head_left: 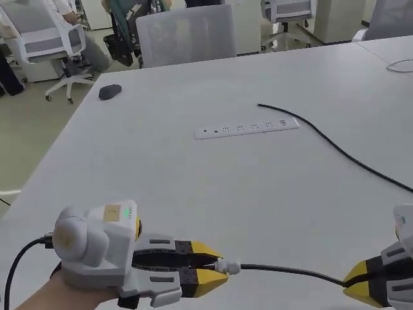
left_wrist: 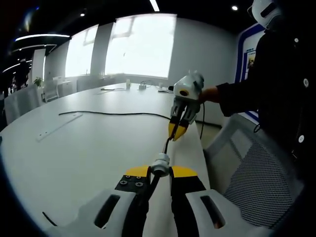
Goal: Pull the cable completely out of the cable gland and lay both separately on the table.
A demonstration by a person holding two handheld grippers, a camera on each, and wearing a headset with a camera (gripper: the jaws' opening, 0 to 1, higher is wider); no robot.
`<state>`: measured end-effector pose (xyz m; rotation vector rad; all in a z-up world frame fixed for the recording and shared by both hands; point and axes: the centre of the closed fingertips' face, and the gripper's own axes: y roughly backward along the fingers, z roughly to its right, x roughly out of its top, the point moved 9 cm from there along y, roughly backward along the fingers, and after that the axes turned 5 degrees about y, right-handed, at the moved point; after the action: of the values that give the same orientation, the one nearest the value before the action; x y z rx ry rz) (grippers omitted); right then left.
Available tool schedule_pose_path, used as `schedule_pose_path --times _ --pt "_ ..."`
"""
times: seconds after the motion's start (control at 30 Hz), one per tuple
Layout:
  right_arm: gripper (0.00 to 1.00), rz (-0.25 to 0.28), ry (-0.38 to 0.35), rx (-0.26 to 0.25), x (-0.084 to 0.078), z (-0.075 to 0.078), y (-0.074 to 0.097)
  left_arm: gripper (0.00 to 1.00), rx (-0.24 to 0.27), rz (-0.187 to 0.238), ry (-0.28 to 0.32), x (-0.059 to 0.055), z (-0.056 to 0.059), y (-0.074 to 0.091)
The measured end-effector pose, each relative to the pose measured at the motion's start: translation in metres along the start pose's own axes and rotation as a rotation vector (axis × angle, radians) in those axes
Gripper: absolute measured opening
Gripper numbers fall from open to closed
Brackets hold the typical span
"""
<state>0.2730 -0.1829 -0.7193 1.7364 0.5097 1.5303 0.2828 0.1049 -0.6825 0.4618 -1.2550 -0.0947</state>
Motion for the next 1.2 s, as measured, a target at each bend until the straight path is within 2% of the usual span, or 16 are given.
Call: schedule_pose_path --times 0.17,0.3,0.37,0.43,0.53,0.67,0.77,0.83,0.87,0.93,1.03,1.13,1.2 --pt "0.00 -0.005 -0.002 -0.012 -0.001 0.001 0.001 0.15 0.002 0.004 0.001 0.001 0.001 -0.001" --pt "0.00 -0.020 -0.015 -0.001 0.000 0.000 0.000 0.15 0.005 0.005 -0.002 0.003 0.000 -0.001" --pt "0.05 -0.046 -0.001 -0.009 0.002 0.002 0.000 0.15 0.014 -0.004 0.007 0.002 -0.001 0.000" --pt "0.09 -0.055 -0.002 0.004 0.004 0.001 0.000 0.15 0.017 -0.001 0.007 0.002 -0.002 0.000" --pt "0.14 -0.017 -0.005 0.013 0.015 0.000 0.003 0.15 0.021 -0.002 0.006 0.002 -0.003 0.001" --pt "0.15 0.079 -0.014 0.025 0.036 0.000 0.008 0.15 0.020 0.000 0.002 0.003 -0.003 0.000" --pt "0.13 0.203 0.000 0.024 0.067 0.001 0.016 0.15 0.019 0.004 0.008 0.003 -0.003 0.000" --pt "0.11 0.264 0.016 0.030 0.084 0.000 0.019 0.15 0.015 0.005 0.000 0.004 -0.002 -0.001" --pt "0.10 0.279 0.023 0.033 0.090 0.000 0.019 0.15 0.015 0.005 -0.003 0.004 -0.002 -0.001" --pt "0.08 0.296 0.046 0.043 0.101 -0.002 0.015 0.15 0.011 0.007 0.002 0.005 -0.002 -0.002" --pt "0.08 0.291 0.075 0.044 0.111 -0.004 0.002 0.15 0.005 0.007 -0.005 0.005 -0.001 -0.005" --pt "0.07 0.278 0.091 0.096 0.119 -0.010 -0.015 0.15 0.006 0.001 -0.017 0.006 0.000 -0.007" --pt "0.07 0.254 0.111 0.110 0.120 -0.013 -0.024 0.15 0.002 0.002 -0.017 0.007 0.000 -0.007"
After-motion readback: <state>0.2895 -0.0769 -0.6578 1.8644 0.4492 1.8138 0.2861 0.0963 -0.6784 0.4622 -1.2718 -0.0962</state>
